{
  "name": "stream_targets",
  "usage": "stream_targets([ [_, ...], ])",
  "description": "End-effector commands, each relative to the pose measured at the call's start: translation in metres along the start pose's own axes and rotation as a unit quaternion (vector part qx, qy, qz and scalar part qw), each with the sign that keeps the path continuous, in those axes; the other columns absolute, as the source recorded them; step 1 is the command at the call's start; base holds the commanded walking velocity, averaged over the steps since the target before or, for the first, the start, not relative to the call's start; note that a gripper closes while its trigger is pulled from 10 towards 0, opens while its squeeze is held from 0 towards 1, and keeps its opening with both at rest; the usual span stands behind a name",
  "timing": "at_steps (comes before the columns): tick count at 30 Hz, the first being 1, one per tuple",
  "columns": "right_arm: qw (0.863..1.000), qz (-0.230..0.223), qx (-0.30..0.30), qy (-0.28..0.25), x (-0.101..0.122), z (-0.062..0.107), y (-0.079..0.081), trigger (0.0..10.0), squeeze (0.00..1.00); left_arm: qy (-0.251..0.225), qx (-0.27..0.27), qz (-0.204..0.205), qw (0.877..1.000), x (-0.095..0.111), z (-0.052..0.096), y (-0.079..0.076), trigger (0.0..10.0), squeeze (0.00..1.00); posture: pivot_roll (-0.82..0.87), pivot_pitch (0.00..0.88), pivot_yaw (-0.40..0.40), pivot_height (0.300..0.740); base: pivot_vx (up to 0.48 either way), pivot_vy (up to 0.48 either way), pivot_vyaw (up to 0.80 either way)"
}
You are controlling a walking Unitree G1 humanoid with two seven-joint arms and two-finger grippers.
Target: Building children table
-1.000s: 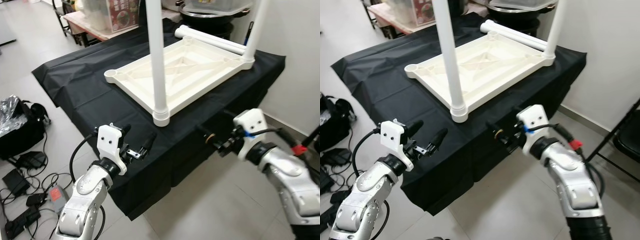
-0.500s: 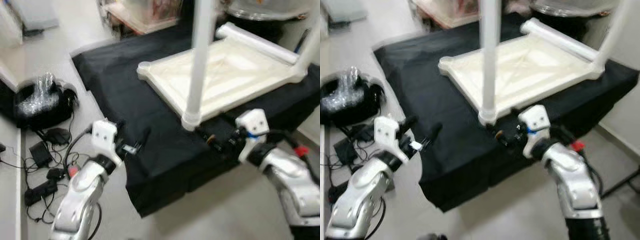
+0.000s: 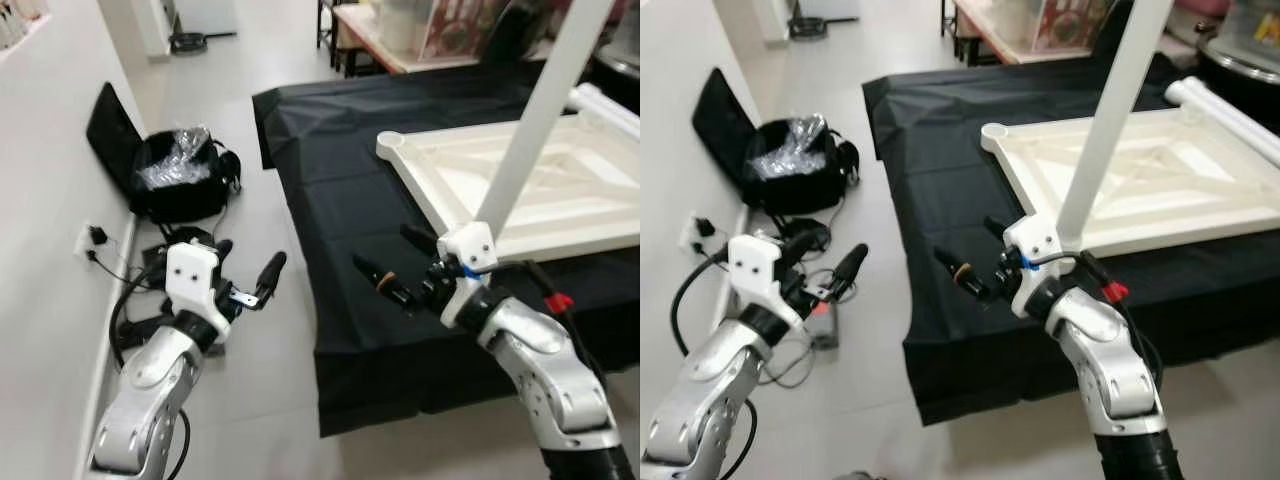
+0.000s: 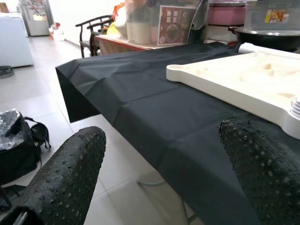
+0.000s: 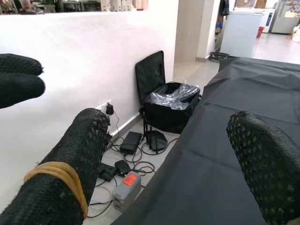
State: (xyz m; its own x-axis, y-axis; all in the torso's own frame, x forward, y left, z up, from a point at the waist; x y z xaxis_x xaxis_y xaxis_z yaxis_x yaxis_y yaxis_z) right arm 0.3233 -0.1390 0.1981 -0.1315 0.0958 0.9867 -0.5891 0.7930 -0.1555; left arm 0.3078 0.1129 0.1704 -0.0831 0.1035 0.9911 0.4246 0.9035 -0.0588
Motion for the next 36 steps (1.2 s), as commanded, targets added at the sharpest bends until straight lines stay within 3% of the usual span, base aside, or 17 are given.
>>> stream_targets([
  [1, 1.0, 0.001, -0.016, 0.007, -0.001, 0.003, -0.006, 10.0, 0.0, -0.005, -0.017, 0.007, 1.0, 0.001, -0.001, -0.01, 10.0, 0.0, -0.05, 0.121, -0.014, 0.74, 0.0, -0.469, 0.0],
  [8, 1.0, 0.013, -0.023, -0.001, 0.006, 0.001, -0.008, 10.0, 0.0, -0.012, -0.017, 0.015, 1.0, 0.005, -0.006, -0.01, 10.0, 0.0, -0.05, 0.13, -0.016, 0.74, 0.0, -0.267, 0.0],
  [15, 0.996, 0.023, -0.083, 0.016, -0.002, 0.006, -0.027, 10.0, 0.0, -0.023, -0.032, 0.01, 0.999, 0.013, -0.007, -0.01, 10.0, 0.0, -0.05, 0.114, -0.022, 0.74, 0.0, 0.0, 0.0],
  [19, 0.995, 0.024, -0.095, 0.024, -0.006, 0.008, -0.031, 10.0, 0.0, -0.029, -0.025, 0.013, 0.999, 0.015, -0.006, -0.004, 10.0, 0.0, -0.05, 0.106, -0.017, 0.74, 0.0, 0.0, 0.0],
  [28, 0.996, 0.02, -0.088, 0.022, -0.004, 0.008, -0.027, 10.0, 0.0, -0.028, -0.05, 0.016, 0.998, 0.015, -0.009, -0.018, 10.0, 0.0, -0.05, 0.117, -0.013, 0.74, 0.0, -0.426, 0.0],
  [36, 0.997, 0.021, -0.075, 0.025, -0.004, 0.001, -0.022, 10.0, 0.0, -0.03, -0.06, 0.021, 0.998, 0.017, -0.013, -0.022, 10.0, 0.0, -0.05, 0.121, -0.02, 0.74, 0.0, 0.0, 0.0],
])
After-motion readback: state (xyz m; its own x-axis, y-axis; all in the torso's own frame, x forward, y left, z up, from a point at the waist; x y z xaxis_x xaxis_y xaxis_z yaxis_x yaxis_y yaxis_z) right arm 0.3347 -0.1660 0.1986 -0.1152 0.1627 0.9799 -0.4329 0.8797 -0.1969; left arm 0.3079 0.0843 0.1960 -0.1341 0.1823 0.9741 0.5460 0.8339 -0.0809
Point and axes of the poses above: a point about 5 cm out from each wrist's last joint towards the gripper, its own z axis pointing back from the gripper into the wrist, its own x axis along the axis of the wrist's last joint, y = z × x, the point moved 5 cm from there along -z, pointing out of the wrist towards the gripper
